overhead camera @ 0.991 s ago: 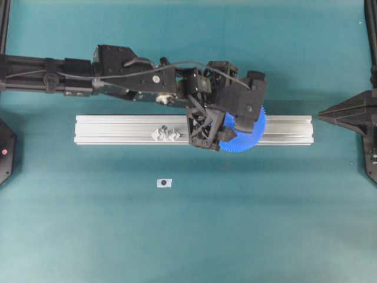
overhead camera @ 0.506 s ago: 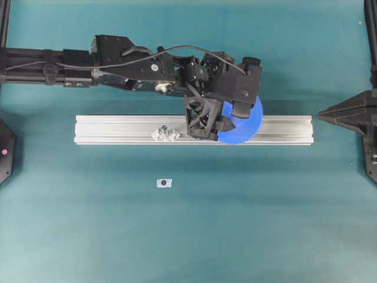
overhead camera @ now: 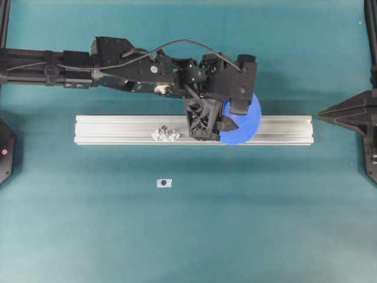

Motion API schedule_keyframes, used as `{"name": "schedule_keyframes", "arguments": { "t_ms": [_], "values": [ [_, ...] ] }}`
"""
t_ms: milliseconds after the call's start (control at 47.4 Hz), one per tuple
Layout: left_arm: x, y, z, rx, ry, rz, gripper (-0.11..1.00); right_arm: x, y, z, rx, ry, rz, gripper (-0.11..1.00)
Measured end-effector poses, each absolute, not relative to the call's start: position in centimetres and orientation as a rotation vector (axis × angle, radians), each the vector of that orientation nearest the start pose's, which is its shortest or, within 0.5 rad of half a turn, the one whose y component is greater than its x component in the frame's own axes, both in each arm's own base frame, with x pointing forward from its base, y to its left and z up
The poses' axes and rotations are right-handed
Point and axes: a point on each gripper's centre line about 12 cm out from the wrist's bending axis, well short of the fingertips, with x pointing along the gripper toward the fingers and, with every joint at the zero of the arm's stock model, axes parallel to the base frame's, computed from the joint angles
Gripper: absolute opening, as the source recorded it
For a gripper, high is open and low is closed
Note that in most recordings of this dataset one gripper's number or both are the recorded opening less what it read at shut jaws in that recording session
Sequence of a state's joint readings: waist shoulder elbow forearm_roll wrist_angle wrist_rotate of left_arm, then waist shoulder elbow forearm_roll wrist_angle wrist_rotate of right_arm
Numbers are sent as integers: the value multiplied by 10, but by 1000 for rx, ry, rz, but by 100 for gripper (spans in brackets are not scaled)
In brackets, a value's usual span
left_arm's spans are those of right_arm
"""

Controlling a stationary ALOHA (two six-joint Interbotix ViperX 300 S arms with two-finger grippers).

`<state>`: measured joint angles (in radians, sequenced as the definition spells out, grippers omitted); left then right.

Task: Find the location of the shaft and insert the large gear.
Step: 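Align the gear's center hole above the left metal shaft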

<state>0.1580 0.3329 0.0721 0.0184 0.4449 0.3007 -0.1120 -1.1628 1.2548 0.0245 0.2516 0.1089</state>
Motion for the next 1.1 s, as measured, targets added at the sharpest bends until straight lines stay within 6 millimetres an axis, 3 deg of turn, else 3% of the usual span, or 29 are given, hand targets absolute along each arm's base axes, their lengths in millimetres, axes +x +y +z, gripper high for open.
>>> {"name": "schedule_keyframes", "arguments": {
  "t_ms": [696,1096],
  "values": [
    [483,73,181,210,978,-1,71,157,-17,234,153,334,-128,0],
    [495,72,186,214,974,-5,71,157,-17,233,153,336,-128,0]
  ]
}}
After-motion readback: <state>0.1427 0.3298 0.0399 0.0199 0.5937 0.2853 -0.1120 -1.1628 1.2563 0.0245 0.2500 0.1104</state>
